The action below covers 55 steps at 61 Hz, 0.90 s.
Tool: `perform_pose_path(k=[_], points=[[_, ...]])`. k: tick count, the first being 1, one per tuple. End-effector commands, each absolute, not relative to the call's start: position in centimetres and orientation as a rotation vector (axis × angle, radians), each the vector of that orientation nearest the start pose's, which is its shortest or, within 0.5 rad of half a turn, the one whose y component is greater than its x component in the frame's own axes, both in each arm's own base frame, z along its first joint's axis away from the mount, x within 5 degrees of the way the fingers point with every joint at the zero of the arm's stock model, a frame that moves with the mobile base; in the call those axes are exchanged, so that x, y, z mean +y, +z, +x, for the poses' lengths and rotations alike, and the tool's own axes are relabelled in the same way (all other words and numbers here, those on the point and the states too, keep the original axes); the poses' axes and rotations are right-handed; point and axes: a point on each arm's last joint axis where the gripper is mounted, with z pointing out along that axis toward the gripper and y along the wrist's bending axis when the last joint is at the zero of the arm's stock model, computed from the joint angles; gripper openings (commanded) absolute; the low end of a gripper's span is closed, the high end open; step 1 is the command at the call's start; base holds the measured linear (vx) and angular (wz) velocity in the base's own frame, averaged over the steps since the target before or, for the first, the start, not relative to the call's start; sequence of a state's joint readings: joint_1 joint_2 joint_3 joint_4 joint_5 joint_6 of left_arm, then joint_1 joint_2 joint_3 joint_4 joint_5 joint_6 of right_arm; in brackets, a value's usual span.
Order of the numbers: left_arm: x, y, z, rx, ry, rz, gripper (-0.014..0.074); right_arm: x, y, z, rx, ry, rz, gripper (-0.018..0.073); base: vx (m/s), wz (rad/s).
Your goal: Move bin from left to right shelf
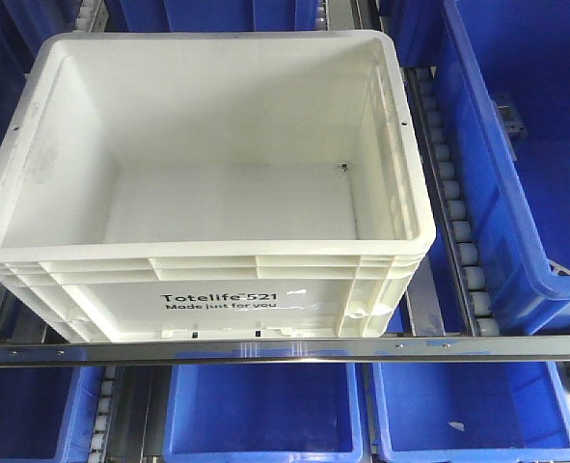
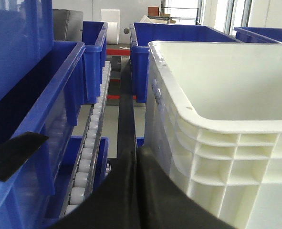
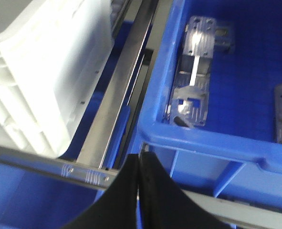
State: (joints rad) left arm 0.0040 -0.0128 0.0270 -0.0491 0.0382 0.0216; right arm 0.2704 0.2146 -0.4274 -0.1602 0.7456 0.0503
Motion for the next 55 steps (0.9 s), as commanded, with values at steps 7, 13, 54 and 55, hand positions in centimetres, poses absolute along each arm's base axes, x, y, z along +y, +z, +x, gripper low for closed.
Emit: perform_pose_path(k=[7, 13, 54, 55], points=[[0.0, 21.7, 5.4, 1.425, -0.019, -0.026, -0.0006, 0.3, 24.9, 5.7, 1.704, 0.011, -0.115, -0.0009, 0.0, 0.0], [0.0, 21.7, 5.4, 1.425, -0.019, -0.026, -0.0006, 0.1, 22.8, 5.8, 1.637, 0.003, -0.047, -0.0008, 0.0, 0.0], [0.0, 21.7, 5.4, 1.426, -0.019, -0.026, -0.0007, 0.0, 20.7, 5.5, 1.437, 0.023, 0.036, -0.0006, 0.0, 0.0], [0.0, 21.7, 5.4, 1.426, -0.019, -0.026, -0.0007, 0.0, 20.7, 5.5, 1.439, 0.019, 0.033, -0.0006, 0.0, 0.0]])
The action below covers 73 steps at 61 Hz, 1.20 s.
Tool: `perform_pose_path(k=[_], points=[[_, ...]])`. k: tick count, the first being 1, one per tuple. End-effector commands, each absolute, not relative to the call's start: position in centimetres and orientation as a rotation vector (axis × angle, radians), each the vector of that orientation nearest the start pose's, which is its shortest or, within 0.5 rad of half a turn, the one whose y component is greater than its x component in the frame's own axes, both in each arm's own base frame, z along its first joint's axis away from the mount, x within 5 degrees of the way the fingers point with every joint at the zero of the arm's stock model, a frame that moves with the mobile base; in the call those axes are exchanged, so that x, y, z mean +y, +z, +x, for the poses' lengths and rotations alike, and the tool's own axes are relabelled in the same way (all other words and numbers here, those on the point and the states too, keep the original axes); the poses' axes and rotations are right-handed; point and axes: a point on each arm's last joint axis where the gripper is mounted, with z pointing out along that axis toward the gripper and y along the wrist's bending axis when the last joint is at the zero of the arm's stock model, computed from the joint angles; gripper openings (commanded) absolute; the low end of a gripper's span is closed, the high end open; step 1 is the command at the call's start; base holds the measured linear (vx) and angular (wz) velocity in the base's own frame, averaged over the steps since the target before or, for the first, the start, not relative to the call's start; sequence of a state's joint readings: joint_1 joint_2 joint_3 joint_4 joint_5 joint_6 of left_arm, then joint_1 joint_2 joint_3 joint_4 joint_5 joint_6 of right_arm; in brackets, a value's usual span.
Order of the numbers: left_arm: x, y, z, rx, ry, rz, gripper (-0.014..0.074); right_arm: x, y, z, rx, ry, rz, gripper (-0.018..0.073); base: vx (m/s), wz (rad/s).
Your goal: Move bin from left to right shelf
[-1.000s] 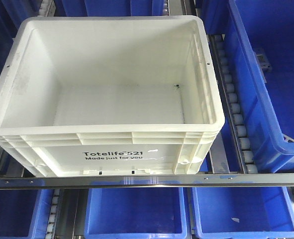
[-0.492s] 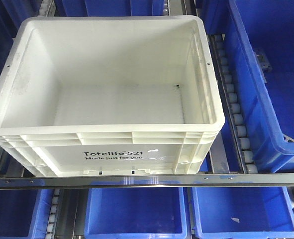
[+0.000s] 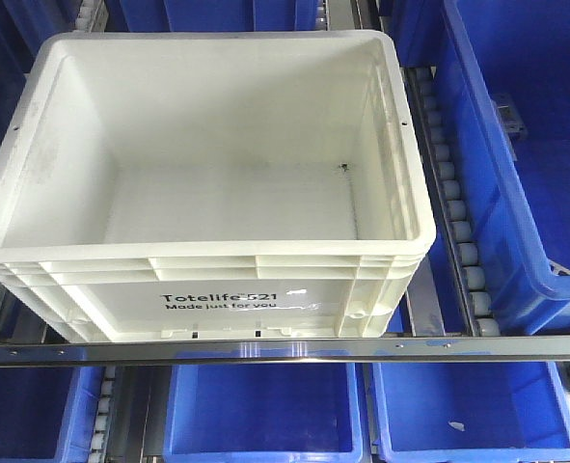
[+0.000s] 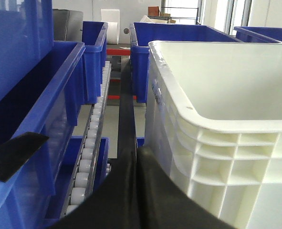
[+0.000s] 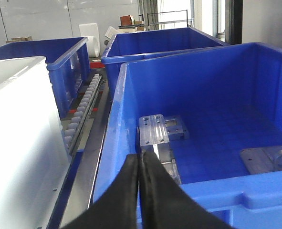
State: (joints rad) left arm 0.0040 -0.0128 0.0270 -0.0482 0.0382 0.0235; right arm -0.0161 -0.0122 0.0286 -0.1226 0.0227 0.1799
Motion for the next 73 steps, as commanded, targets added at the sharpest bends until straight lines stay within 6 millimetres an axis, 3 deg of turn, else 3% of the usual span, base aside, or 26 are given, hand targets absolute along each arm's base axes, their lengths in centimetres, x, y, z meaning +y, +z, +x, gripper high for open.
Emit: perform_pose_path(k=[1, 29, 73], points=[[0.04, 21.65, 5.4, 1.426, -0.019, -0.026, -0.0007, -0.04, 20.66, 5.54, 1.439, 0.012, 0.027, -0.0006, 0.0, 0.0], [0.04, 21.65, 5.4, 1.426, -0.019, -0.026, -0.0007, -0.13, 20.66, 5.54, 1.439, -0.097, -0.054, -0.0006, 0.0, 0.0], [0.04, 21.66, 5.39, 1.425, -0.019, -0.026, -0.0006, 0.13, 20.7, 5.54, 1.433, -0.047, -0.075, -0.0006, 0.0, 0.0]])
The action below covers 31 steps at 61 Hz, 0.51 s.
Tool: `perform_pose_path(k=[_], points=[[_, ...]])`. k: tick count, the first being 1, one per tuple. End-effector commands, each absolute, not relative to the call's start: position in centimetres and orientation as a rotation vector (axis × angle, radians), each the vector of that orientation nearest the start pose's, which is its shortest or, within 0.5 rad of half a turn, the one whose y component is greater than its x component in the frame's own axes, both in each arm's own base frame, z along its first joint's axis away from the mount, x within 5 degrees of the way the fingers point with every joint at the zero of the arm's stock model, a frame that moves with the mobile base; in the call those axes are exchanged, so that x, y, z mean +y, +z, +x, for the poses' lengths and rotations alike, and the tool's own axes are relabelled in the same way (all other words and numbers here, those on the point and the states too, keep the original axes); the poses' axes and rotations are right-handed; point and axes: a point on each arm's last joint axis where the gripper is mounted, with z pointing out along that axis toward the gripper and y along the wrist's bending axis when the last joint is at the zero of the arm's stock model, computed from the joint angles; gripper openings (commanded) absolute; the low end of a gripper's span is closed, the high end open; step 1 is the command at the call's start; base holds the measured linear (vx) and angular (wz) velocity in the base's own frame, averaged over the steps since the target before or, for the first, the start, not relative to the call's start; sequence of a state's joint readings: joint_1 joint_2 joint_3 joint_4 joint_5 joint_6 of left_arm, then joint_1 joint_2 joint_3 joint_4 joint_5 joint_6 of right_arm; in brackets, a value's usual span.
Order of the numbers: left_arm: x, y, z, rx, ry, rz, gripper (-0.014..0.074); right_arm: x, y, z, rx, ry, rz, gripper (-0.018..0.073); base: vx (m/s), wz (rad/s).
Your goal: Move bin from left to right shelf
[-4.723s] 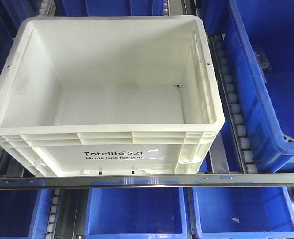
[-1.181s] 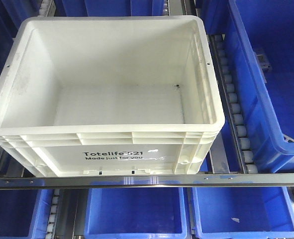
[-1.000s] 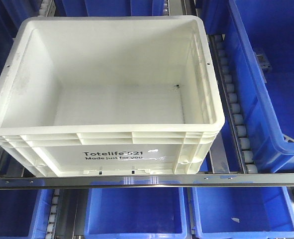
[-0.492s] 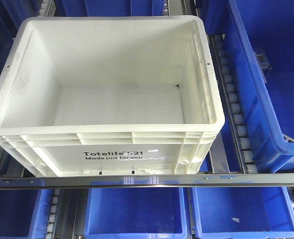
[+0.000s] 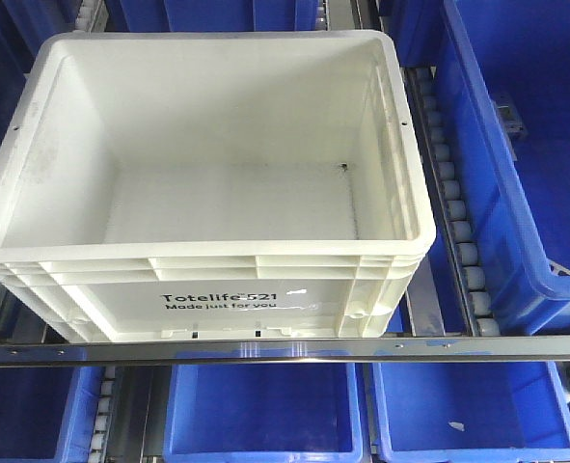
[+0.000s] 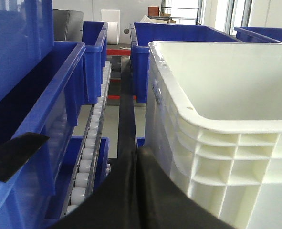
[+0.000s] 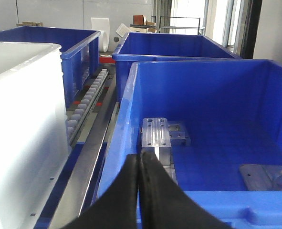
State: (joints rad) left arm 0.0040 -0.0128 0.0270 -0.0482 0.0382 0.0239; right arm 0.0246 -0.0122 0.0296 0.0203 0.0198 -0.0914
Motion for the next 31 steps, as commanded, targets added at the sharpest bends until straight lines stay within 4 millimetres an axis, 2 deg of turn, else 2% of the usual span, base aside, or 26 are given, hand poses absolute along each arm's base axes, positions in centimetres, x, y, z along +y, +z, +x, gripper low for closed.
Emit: perform_pose_path(k=[1, 31], points=[[0.04, 21.66, 5.39, 1.425, -0.019, -0.026, -0.0006, 0.13, 20.7, 5.54, 1.433, -0.047, -0.075, -0.0006, 0.0, 0.0], [0.04, 21.66, 5.39, 1.425, -0.019, -0.026, -0.0006, 0.13, 20.7, 5.54, 1.433, -0.047, -0.075, -0.0006, 0.0, 0.0]])
